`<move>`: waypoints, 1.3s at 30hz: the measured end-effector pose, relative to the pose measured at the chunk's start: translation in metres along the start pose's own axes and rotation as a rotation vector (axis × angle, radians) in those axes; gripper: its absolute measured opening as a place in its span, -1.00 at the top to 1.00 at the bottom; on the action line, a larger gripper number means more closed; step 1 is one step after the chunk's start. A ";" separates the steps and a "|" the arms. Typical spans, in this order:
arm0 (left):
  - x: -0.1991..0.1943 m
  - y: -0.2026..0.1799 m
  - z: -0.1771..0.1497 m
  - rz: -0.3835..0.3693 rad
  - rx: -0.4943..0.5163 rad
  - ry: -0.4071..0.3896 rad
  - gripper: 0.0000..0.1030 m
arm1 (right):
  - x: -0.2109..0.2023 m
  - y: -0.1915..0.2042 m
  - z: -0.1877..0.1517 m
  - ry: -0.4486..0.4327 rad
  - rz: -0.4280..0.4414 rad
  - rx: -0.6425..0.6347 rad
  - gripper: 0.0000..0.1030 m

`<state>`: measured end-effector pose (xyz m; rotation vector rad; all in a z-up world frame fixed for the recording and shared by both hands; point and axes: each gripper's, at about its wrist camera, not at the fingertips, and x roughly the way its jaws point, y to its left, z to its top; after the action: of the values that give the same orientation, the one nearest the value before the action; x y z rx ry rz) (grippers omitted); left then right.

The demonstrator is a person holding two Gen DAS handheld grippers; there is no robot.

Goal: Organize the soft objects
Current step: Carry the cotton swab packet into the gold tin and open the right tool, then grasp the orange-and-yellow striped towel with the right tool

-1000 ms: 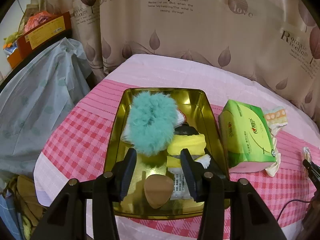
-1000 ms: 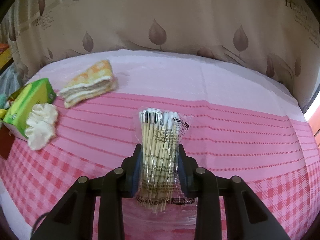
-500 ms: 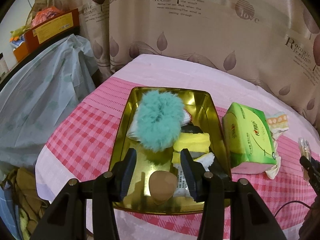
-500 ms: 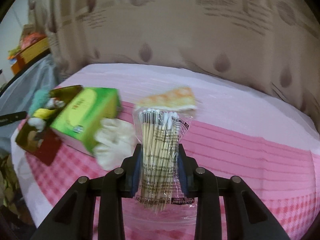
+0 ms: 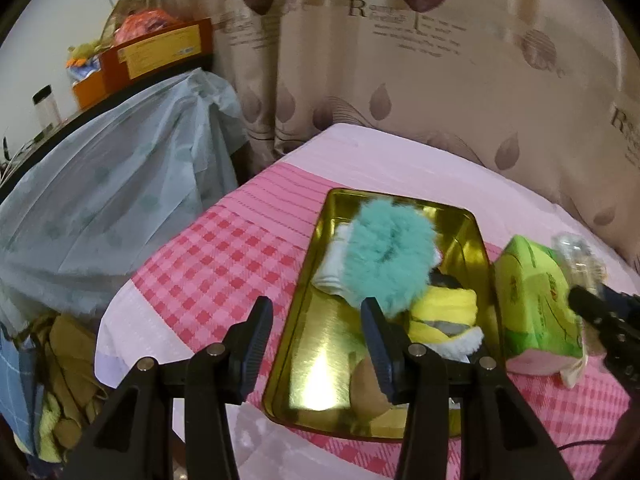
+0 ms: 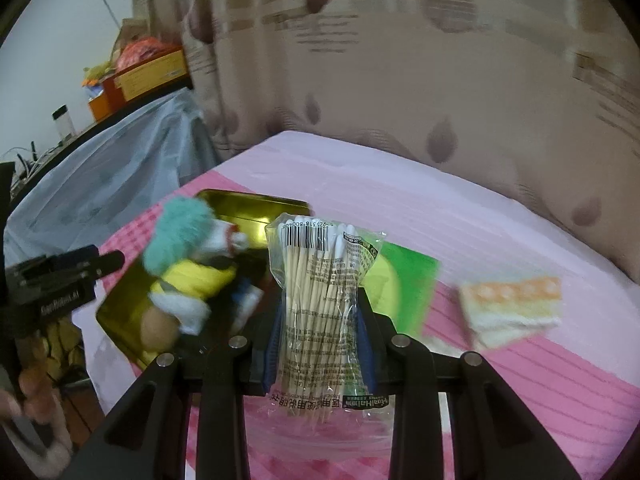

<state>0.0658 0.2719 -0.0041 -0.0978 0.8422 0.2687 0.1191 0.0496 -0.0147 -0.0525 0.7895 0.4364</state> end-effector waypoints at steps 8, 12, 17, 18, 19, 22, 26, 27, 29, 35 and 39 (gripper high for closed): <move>0.006 0.008 0.002 0.000 -0.030 0.016 0.09 | 0.056 0.040 0.031 0.063 0.036 -0.017 0.43; 0.009 0.010 0.001 0.000 -0.035 0.023 0.09 | 0.079 0.048 0.039 0.099 0.041 -0.008 0.43; 0.012 0.013 0.002 0.001 -0.046 0.028 0.09 | 0.097 0.051 0.045 0.120 0.033 -0.001 0.41; 0.013 0.013 0.002 0.001 -0.047 0.029 0.10 | 0.101 0.051 0.047 0.124 0.035 0.002 0.41; 0.013 0.013 0.002 0.001 -0.048 0.030 0.10 | 0.103 0.051 0.047 0.129 0.036 0.002 0.39; 0.013 0.013 0.002 0.003 -0.047 0.029 0.10 | 0.108 0.053 0.046 0.132 0.028 -0.005 0.32; 0.014 0.013 0.001 0.006 -0.038 0.028 0.10 | 0.109 0.050 0.046 0.132 0.031 0.003 0.19; 0.014 0.013 0.001 0.007 -0.037 0.029 0.10 | 0.108 0.050 0.046 0.127 0.036 0.003 0.15; 0.013 0.013 0.001 0.011 -0.033 0.027 0.09 | 0.104 0.048 0.046 0.123 0.038 0.003 -0.13; 0.014 0.012 0.001 0.021 -0.022 0.022 0.10 | 0.067 0.032 0.043 0.069 0.023 0.003 -0.25; 0.014 0.012 0.001 0.026 -0.018 0.018 0.10 | 0.043 -0.002 0.038 0.047 -0.038 0.027 -0.33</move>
<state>0.0720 0.2860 -0.0138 -0.1066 0.8599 0.3007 0.1721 0.0712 -0.0178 -0.0526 0.8392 0.3896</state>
